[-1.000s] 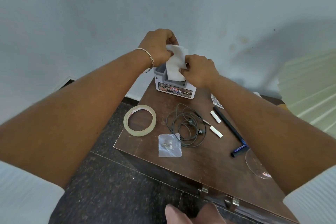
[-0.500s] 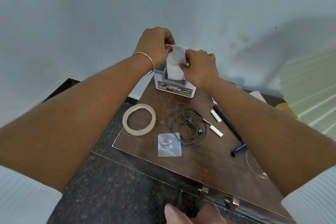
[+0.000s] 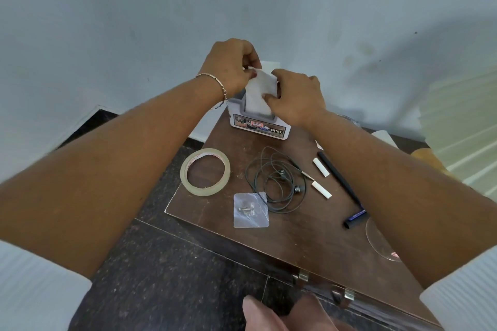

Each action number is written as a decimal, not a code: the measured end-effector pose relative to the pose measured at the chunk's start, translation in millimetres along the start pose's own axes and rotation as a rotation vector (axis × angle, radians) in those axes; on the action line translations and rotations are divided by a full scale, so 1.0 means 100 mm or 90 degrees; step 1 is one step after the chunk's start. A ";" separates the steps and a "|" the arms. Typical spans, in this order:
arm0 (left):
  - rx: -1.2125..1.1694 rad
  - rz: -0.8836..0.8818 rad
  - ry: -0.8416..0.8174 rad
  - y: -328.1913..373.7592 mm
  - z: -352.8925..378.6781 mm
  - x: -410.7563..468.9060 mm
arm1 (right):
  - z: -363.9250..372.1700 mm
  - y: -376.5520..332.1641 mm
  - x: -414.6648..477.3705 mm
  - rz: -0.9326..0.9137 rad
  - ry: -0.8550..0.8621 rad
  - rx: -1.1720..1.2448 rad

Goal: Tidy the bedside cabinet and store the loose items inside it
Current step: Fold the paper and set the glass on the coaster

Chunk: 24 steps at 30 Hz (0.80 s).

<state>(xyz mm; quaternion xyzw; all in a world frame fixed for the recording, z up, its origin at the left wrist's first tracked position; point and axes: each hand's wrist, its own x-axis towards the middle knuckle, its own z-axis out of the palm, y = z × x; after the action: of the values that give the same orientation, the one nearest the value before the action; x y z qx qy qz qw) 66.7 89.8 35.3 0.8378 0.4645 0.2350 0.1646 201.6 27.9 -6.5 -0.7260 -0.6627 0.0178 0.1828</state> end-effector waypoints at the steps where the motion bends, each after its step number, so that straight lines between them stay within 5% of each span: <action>1: 0.000 -0.001 -0.006 0.00 0.01 -0.01 | -0.01 0.01 0.00 -0.006 0.000 -0.002; 24: -0.005 -0.022 -0.046 -0.09 0.09 -0.19 | 0.01 0.07 -0.10 0.004 -0.056 -0.046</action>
<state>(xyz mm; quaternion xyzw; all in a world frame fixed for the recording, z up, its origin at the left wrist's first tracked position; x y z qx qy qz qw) 56.9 77.7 19.3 0.8372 0.4715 0.2034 0.1883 207.3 18.3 -11.6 -0.7329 -0.6679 0.0266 0.1269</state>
